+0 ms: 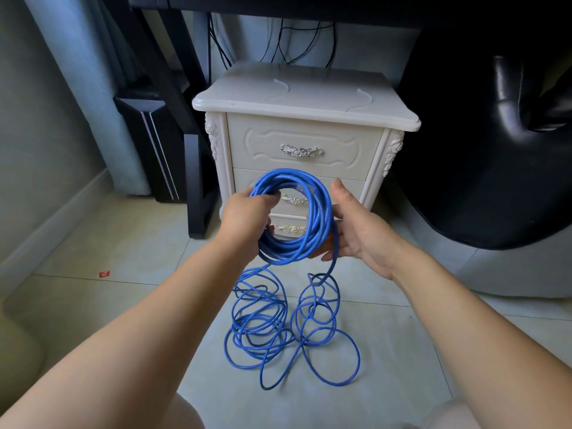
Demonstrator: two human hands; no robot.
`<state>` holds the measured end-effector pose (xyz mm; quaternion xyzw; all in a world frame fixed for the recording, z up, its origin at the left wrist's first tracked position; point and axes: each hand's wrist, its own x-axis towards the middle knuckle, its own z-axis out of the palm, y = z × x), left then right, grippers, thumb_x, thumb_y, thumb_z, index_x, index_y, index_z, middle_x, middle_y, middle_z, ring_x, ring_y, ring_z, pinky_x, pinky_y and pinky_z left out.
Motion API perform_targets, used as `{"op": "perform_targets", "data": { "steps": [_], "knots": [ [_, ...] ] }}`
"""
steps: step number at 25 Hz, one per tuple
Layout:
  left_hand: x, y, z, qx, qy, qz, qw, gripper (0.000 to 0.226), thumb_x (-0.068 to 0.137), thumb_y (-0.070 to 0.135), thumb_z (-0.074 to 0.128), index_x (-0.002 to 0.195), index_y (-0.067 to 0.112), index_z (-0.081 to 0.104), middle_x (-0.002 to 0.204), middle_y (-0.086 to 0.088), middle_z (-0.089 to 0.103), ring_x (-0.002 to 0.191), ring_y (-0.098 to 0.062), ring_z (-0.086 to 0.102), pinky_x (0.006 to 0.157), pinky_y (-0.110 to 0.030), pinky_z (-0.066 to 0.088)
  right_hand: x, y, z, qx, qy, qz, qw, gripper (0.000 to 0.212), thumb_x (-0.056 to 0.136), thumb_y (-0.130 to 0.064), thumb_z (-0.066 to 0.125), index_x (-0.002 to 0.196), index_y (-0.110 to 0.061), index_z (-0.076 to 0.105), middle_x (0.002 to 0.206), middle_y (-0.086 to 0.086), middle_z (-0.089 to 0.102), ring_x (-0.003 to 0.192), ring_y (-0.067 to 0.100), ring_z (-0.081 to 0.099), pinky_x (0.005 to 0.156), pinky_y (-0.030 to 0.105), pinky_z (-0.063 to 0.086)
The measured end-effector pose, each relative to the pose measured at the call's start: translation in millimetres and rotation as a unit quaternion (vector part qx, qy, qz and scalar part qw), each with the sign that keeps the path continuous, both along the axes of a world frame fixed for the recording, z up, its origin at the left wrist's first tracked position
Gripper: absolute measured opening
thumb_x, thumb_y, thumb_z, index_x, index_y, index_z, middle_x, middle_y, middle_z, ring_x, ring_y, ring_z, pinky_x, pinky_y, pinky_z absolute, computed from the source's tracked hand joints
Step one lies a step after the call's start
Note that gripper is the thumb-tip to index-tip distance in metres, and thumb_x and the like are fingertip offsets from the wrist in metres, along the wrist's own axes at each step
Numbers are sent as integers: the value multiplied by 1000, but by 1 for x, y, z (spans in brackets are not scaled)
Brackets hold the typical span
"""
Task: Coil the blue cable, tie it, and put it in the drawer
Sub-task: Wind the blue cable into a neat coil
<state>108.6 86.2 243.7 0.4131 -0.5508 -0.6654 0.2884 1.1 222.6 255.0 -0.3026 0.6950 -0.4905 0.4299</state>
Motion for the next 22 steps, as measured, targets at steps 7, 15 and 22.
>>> {"op": "perform_targets", "data": {
  "steps": [7,15,22],
  "knots": [
    [0,7,1,-4,13,102,995,20,91,15,61,72,15,53,63,-5,37,54,-22,37,50,-28,39,21,1,3,-37,-46,22,998,90,55,-72,72,129,-28,46,117,3,65,100,21,69,76,47,60],
    [1,35,-1,71,36,40,996,14,95,14,55,82,19,53,63,-2,43,58,-21,49,58,-28,41,19,-11,-13,-61,6,-161,985,11,87,-12,67,89,-19,59,62,-2,63,56,11,64,69,39,56],
    [12,23,0,-125,-42,-128,983,38,81,16,74,116,21,60,101,3,68,86,-6,64,82,-19,51,3,-4,-4,-59,95,-187,976,20,81,6,52,79,-14,54,57,5,50,48,23,64,43,23,47]
  ]
}}
